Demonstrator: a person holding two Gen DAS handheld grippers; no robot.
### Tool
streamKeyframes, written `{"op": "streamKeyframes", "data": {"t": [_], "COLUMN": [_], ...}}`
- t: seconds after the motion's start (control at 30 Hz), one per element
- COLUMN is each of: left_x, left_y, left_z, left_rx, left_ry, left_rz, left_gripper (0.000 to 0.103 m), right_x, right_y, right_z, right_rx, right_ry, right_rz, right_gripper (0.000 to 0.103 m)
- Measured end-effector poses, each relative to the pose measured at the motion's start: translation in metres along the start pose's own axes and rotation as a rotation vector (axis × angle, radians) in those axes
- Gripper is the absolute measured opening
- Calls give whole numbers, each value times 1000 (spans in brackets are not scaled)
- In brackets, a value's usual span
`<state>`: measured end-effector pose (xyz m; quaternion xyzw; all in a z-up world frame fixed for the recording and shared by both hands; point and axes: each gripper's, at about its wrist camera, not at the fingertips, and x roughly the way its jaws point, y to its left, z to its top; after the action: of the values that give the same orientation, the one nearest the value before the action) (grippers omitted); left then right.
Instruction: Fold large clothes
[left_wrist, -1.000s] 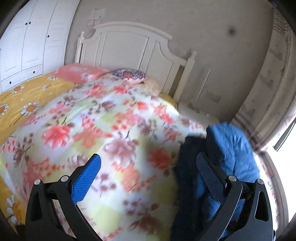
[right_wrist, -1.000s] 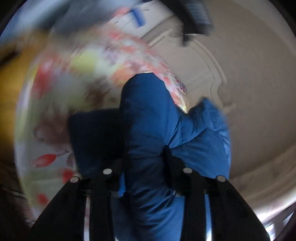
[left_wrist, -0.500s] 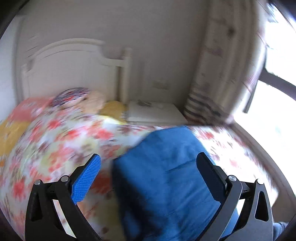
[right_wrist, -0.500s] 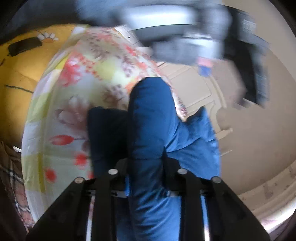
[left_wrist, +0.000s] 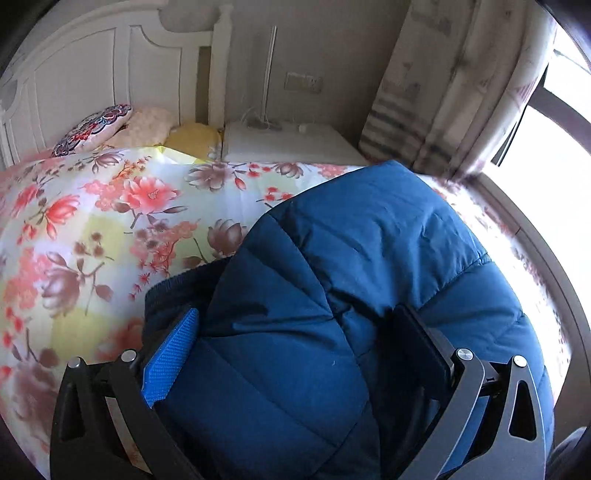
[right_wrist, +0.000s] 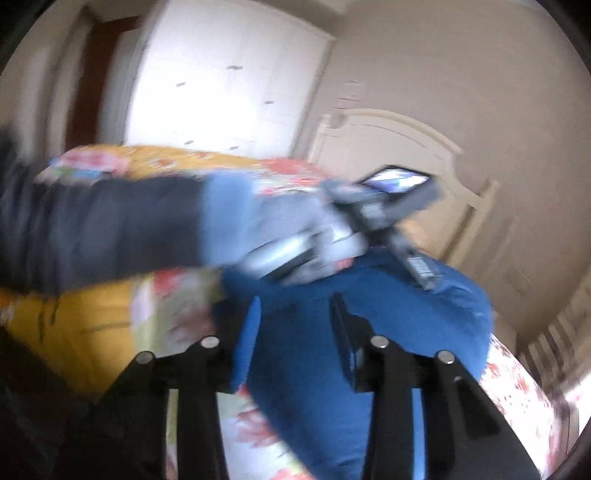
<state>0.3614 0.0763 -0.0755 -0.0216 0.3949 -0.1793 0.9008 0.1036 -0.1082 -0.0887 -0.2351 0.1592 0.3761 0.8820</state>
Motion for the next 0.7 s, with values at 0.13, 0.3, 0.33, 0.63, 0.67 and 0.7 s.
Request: {"op": "streamKeyframes", "data": {"t": [0.13,0.3,0.33,0.63,0.67,0.7], "left_x": [2,5,6,2,-6,-14], "left_y": [11,21,24,30,25,21], "left_z": [-9,-11,-11,-13,-12,-12], "left_rx": [-31,-58,-68,-102,-84,-64], "left_ry": [-16,-43,-46,-68,-70,-80], "left_rz": [-47,-102,-115,-148,-90,-33], "left_gripper": [99,99,99,99,99,99], "right_x": [37,91,91,90,82,75], "right_y": [1,42,41,24,18,14], "right_z": [16,-7,-8,-3,4,9], "right_rx": [-27,-180,-162,-72,-45,-26], "right_ry": [56,208,210,222,240,250], "right_rz": [0,-50,-50,15,52,90], "right_gripper": [37,37,37,37,38,38]}}
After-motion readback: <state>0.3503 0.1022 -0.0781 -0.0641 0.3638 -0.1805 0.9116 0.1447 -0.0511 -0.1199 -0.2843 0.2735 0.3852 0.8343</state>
